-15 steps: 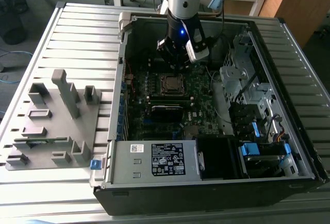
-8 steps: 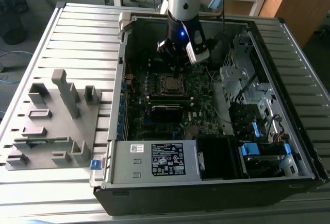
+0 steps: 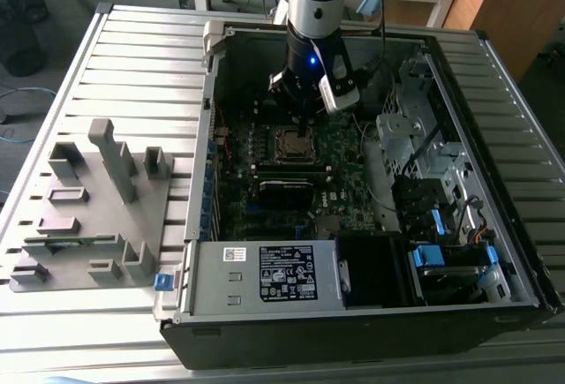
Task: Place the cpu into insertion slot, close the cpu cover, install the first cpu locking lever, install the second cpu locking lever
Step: 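Install the second cpu locking lever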
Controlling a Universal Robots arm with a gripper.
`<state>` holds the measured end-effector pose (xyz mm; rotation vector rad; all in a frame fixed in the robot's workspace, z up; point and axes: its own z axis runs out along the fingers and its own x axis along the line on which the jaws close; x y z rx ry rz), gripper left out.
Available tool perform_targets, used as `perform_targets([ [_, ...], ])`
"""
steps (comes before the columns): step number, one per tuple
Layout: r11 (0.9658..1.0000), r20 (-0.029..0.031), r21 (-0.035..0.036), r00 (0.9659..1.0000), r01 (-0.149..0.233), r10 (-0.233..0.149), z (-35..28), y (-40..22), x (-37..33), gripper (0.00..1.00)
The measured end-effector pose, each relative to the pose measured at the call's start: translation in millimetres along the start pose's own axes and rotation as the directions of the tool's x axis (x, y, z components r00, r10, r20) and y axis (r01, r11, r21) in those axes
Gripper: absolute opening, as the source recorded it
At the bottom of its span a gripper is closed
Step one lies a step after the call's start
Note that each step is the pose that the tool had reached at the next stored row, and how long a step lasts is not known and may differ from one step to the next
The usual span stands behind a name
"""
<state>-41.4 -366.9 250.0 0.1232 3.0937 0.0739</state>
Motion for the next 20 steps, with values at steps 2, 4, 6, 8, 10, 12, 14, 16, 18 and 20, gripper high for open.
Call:
perform_targets([
  [2,1.0,0.0,0.0,1.0,0.0,0.0,0.0,-0.1,0.0,0.11],
  [4,1.0,0.0,0.0,1.0,0.0,0.0,0.0,-0.2,0.0,0.11],
  [6,1.0,0.0,0.0001,1.0,0.0,0.0,-0.1,-0.8,-0.1,0.11],
  [8,1.0,0.0,0.0001,1.0,0.0,0.0,-0.1,-1.5,-0.1,0.11],
  [10,1.0,0.0001,-0.0001,1.0,0.0,0.0,0.0,-1.6,-0.1,0.11],
  [12,1.0,0.0,0.0,1.0,0.0,0.0,-0.1,-2.7,-0.2,0.11],
  [14,1.0,0.0,0.0,1.0,0.0,0.0,-0.2,-3.9,-0.3,0.11],
  [16,1.0,0.0001,0.0,1.0,0.0,0.0,-0.2,-4.3,-0.3,0.11],
  [18,1.0,0.0,0.0001,1.0,0.0,0.0,-0.2,-4.8,-0.4,0.11],
  [20,1.0,-0.0001,0.0001,1.0,0.0,0.0,-0.3,-5.7,-0.4,0.11],
])
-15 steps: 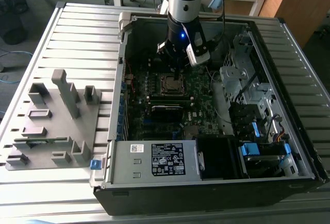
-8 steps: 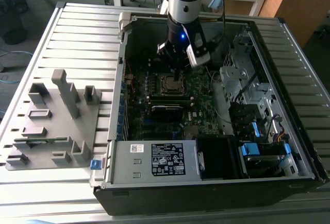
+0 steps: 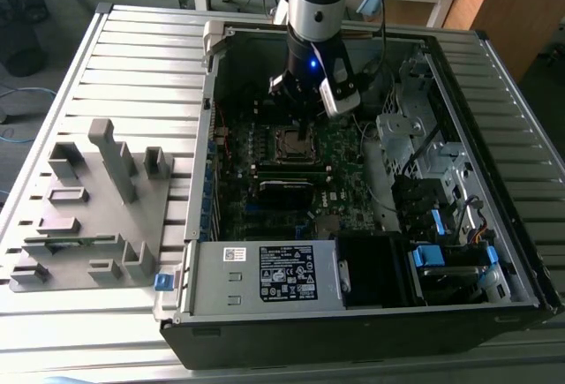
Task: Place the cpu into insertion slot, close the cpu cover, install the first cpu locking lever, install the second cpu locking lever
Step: 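Install the second cpu locking lever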
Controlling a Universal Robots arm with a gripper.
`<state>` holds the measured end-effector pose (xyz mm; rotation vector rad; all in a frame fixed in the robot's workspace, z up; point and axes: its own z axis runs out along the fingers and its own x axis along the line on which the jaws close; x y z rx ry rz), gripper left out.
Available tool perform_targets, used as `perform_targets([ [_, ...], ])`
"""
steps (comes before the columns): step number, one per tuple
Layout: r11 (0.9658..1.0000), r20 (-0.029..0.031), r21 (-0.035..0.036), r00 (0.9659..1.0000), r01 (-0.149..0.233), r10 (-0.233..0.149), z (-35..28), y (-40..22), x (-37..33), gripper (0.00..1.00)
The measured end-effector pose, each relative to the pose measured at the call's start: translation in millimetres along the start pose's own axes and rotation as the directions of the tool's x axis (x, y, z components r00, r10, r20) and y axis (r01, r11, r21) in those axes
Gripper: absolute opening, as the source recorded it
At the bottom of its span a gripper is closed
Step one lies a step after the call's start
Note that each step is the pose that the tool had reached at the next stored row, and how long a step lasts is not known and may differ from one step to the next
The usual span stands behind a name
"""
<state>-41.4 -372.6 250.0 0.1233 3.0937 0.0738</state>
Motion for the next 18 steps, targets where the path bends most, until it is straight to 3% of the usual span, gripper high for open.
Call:
perform_targets([
  [11,1.0,0.0,-0.0004,1.0,0.004,-0.004,1.5,-4.9,4.8,0.11],
  [18,0.9979,-0.003,-0.0026,0.9979,0.064,-0.064,4.0,-5.7,5.8,0.11],
])
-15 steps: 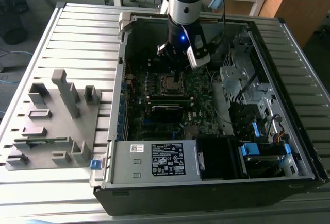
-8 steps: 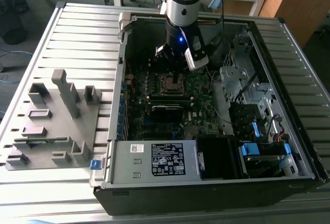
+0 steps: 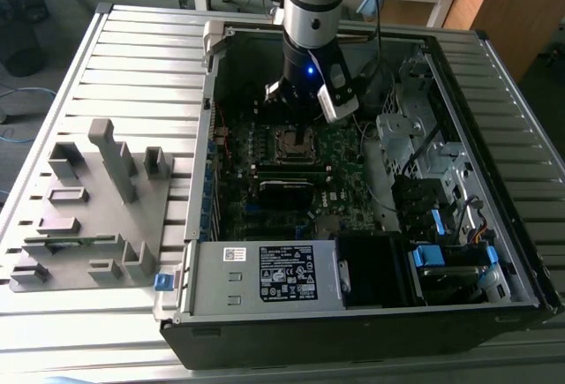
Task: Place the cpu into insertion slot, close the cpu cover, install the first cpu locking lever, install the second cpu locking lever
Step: 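Install the second cpu locking lever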
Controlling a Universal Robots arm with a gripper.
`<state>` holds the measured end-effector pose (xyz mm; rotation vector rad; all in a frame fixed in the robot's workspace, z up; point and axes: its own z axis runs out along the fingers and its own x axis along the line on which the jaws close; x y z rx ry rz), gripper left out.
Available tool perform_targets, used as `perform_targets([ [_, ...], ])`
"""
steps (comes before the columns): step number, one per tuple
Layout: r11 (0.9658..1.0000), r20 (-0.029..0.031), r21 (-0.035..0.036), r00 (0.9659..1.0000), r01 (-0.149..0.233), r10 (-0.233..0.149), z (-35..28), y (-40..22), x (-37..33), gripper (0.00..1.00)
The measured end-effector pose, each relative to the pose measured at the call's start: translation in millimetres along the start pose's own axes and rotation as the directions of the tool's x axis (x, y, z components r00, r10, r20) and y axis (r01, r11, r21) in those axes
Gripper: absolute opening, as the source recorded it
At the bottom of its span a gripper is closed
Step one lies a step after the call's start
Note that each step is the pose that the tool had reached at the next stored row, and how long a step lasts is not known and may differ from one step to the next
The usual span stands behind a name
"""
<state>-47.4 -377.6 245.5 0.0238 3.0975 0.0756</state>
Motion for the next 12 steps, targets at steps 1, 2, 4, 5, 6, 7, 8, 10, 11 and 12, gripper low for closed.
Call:
perform_targets([
  [1,1.0,-0.0003,-0.0001,1.0,0.006,-0.006,0.6,0.0,0.7,0.11],
  [2,0.9999,-0.0005,-0.0001,0.9999,0.011,-0.011,1.1,-0.1,1.5,0.11],
  [4,0.9998,-0.0009,0.0006,0.9998,0.018,-0.018,2.3,-0.2,3.4,0.11],
  [5,0.9998,-0.0011,0.0016,0.9998,0.02,-0.02,2.9,-0.3,4.2,0.11],
  [6,0.9998,-0.0012,0.0031,0.9998,0.021,-0.021,3.4,-0.3,5.1,0.11],
  [7,0.9997,-0.0012,0.0047,0.9997,0.023,-0.023,4.1,-0.4,6.2,0.11],
  [8,0.9997,-0.0013,0.0065,0.9997,0.024,-0.024,4.8,-0.5,7.4,0.11],
  [10,0.9996,-0.0014,0.0093,0.9997,0.026,-0.026,6.5,-0.6,10.4,0.11],
  [11,0.9996,-0.0014,0.0104,0.9997,0.026,-0.026,7.3,-0.7,12.1,0.11],
  [12,0.9996,-0.0014,0.0114,0.9996,0.027,-0.027,8.3,-0.8,13.9,0.11],
])
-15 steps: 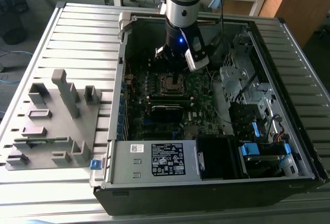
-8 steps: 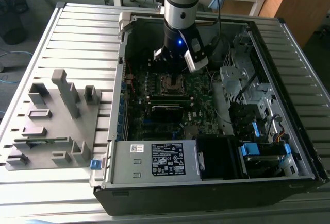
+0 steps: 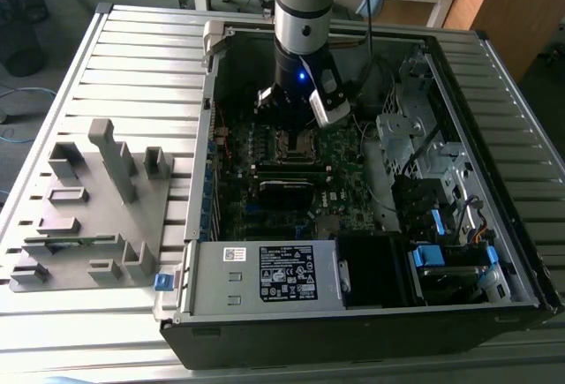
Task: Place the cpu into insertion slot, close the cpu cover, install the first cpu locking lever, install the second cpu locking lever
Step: 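Install the second cpu locking lever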
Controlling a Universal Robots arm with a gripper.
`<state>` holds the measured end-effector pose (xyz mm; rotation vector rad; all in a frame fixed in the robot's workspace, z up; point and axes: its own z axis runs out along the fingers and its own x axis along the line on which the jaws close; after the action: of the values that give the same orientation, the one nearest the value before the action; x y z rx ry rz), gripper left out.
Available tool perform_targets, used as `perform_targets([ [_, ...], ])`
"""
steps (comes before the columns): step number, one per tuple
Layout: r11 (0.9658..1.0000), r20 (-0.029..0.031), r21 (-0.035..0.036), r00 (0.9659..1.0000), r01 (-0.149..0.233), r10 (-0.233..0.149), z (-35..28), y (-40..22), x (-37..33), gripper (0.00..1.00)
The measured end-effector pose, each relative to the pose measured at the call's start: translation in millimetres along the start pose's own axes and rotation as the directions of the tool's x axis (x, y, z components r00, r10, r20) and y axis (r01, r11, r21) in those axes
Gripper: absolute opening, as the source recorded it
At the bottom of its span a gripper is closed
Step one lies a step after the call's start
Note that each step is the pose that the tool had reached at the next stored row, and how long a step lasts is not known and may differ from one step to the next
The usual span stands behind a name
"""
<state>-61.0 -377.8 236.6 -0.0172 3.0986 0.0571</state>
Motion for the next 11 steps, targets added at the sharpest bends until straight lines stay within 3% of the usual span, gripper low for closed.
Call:
perform_targets([
  [4,1.0,-0.0001,0.004,1.0,0.002,-0.002,3.8,-0.1,6.3,0.11],
  [9,1.0,-0.0004,0.0077,1.0,0.003,-0.003,4.7,-0.2,7.0,0.11],
  [11,1.0,-0.0002,0.0074,1.0,0.003,-0.003,10.1,-0.3,7.8,0.11],
])
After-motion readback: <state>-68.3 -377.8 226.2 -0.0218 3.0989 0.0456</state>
